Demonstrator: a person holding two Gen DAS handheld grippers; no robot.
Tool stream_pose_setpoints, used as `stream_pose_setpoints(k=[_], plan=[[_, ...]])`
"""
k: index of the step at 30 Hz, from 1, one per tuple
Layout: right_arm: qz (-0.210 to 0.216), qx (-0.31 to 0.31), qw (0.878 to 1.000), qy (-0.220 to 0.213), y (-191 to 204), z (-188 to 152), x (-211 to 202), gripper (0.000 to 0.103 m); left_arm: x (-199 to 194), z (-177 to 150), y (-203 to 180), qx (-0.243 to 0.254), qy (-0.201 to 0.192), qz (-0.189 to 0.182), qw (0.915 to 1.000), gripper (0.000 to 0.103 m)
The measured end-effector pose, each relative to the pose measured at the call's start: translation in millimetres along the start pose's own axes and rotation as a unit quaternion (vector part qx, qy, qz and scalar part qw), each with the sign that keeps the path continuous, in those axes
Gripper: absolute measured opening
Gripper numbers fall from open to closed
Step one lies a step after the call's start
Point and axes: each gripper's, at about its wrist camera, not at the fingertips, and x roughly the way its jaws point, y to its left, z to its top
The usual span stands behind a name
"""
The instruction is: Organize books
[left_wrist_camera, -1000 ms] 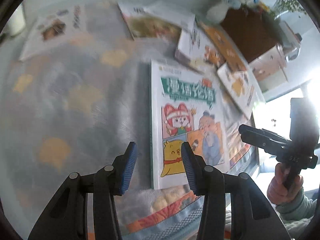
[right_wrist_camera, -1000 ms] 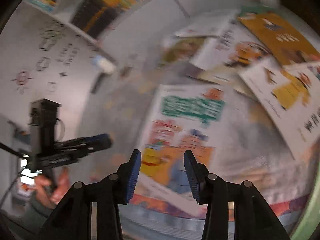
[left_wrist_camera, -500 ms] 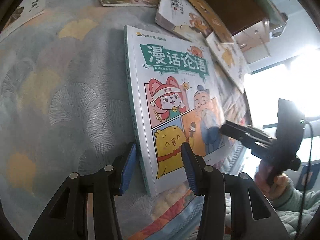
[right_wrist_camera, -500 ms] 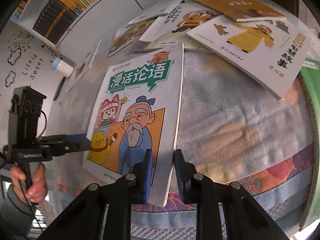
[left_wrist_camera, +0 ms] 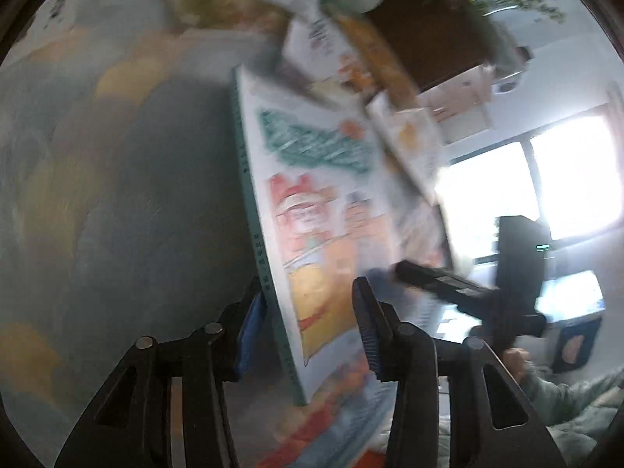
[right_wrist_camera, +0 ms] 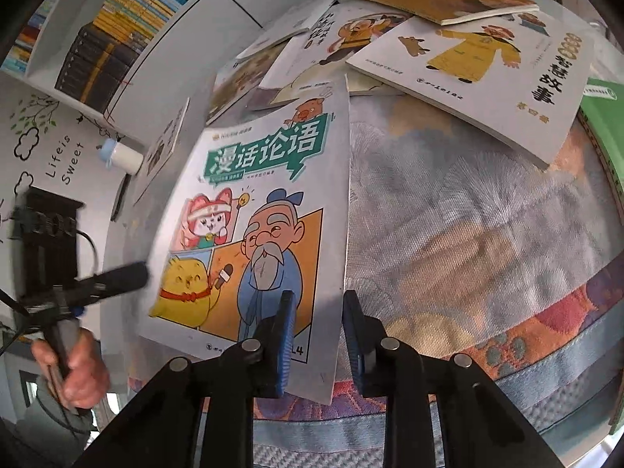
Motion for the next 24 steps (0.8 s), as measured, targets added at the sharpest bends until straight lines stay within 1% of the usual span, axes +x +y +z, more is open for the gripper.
stream_pose_setpoints(k=[1,2,4,5,6,7,9,11,12,13,14,15,16,17,19,22,24], plan=[[0.000,0.002,1.000,-0.002,0,0,0,0.025,4,-2,3,0.000,0.005,0.008,1.0000,0.039],[-0.001,0.006,1.000,-0.006,0,0,0,0.025,4,-4,3,0.002,0.001,0.011,0.9999,0.039],[-0.004,0.011,1.000,-0.011,1,-1,-1,0.025,1,-4,2,0.002,-0.004,0.006,1.0000,0.039],[-0.004,0.012,1.000,-0.013,0,-2,-1,0.025,0,-3,1,-0.002,-0.004,-0.005,1.0000,0.039],[-0.004,0.016,1.000,-0.015,0,-2,-2,0.025,-2,-3,1,-0.012,-0.007,-0.028,0.9995,0.039],[-0.004,0.021,1.000,-0.018,0,-2,-2,0.025,-6,-2,0,-0.027,-0.017,-0.063,0.9975,0.039],[0.000,0.032,0.999,-0.022,-3,-4,-3,0.025,-15,-1,-3,-0.046,-0.038,-0.116,0.9914,0.039],[0.005,0.042,0.999,-0.026,-5,-5,-4,0.025,-21,1,-5,-0.048,-0.047,-0.146,0.9870,0.039],[0.008,0.047,0.998,-0.029,-5,-5,-4,0.025,-18,1,-5,-0.045,-0.045,-0.139,0.9882,0.039],[0.009,0.051,0.998,-0.031,-6,-6,-4,0.025,-13,0,-5,-0.040,-0.041,-0.121,0.9910,0.039],[0.009,0.053,0.998,-0.032,-6,-6,-4,0.025,-4,-1,-3,-0.034,-0.029,-0.085,0.9954,0.038],[0.007,0.054,0.998,-0.034,-6,-7,-5,0.025,5,-2,-3,-0.031,-0.021,-0.059,0.9975,0.038],[0.006,0.054,0.998,-0.035,-5,-7,-5,0.025,11,-4,-1,-0.032,-0.014,-0.054,0.9980,0.038],[0.005,0.054,0.998,-0.037,-5,-8,-5,0.025,18,-6,0,-0.043,-0.006,-0.079,0.9959,0.038],[0.003,0.058,0.998,-0.039,-4,-9,-6,0.025,19,-5,-7,-0.047,-0.010,-0.104,0.9934,0.038],[0.000,0.063,0.997,-0.045,-4,-11,-7,0.025,28,1,-20,-0.035,-0.011,-0.102,0.9941,0.038],[0.000,0.068,0.997,-0.045,-3,-11,-7,0.025,32,6,-19,-0.048,-0.008,-0.121,0.9914,0.038]])
